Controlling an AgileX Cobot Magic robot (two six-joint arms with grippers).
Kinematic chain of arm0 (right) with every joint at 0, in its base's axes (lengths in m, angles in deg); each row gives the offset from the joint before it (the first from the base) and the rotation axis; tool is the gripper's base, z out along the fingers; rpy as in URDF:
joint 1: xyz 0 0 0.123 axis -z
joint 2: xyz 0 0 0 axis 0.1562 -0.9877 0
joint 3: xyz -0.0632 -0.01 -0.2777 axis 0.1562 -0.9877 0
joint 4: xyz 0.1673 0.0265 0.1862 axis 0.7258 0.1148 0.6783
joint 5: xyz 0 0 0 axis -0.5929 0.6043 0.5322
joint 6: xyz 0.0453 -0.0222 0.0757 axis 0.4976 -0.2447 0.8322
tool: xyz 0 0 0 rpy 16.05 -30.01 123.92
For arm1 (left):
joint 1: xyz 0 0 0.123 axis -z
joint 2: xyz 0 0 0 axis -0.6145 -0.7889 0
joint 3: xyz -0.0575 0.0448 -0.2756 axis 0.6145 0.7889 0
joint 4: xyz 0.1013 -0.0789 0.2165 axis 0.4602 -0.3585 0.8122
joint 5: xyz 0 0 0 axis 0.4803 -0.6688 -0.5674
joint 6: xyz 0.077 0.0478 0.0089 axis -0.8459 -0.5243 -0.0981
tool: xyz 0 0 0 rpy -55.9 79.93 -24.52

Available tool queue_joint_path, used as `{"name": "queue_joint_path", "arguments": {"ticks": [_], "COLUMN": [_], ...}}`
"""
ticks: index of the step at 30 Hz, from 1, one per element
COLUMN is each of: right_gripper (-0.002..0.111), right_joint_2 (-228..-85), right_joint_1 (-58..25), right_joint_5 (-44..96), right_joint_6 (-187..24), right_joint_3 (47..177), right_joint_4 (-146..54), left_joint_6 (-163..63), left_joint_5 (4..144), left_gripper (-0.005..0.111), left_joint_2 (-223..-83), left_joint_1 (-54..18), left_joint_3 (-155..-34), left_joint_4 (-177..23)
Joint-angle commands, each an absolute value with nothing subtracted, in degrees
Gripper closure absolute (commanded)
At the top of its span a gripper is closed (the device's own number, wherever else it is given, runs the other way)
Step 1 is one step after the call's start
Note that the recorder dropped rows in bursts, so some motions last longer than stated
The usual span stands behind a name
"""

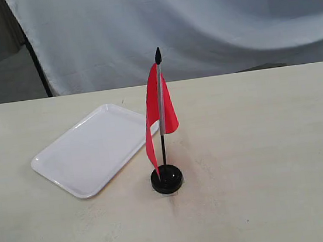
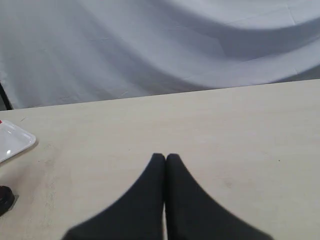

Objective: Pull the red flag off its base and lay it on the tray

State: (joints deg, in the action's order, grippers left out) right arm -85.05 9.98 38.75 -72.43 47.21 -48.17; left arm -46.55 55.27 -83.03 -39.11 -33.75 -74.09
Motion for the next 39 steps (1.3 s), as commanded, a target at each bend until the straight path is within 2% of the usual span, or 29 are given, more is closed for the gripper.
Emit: {"name": "queue_joint_path", "arguments": {"ticks": [1,18,26,39], "right_gripper": [0.109,0.109,0.109,0.109], "right_joint_2": [-84.8,-84.8,-84.8,-84.8], "right_joint_1": [9.9,9.9,9.9,9.9], "right_joint_5": [38.6,38.5,20.5,4.8], "right_joint_6": [-72.4,-72.4,-72.4,-70.3], "right_joint_3": [47.1,47.1,47.1,47.1], "right_joint_4": [-48.2,-48.2,-47.9,-47.9], "left_joint_6": [-46.4,-46.4,-46.4,-46.4], "left_joint_5": [55.4,55.4,55.4,55.4], "left_gripper": [0.107,0.107,0.107,0.107], "left_joint_2": [-83.0,-83.0,-83.0,-83.0], "left_joint_1": [-38.7,-38.7,-38.7,-38.7], "left_joint_3": [-33.7,-33.7,-33.7,-33.7], "left_joint_4": [-73.8,-73.8,-73.8,-73.8]}}
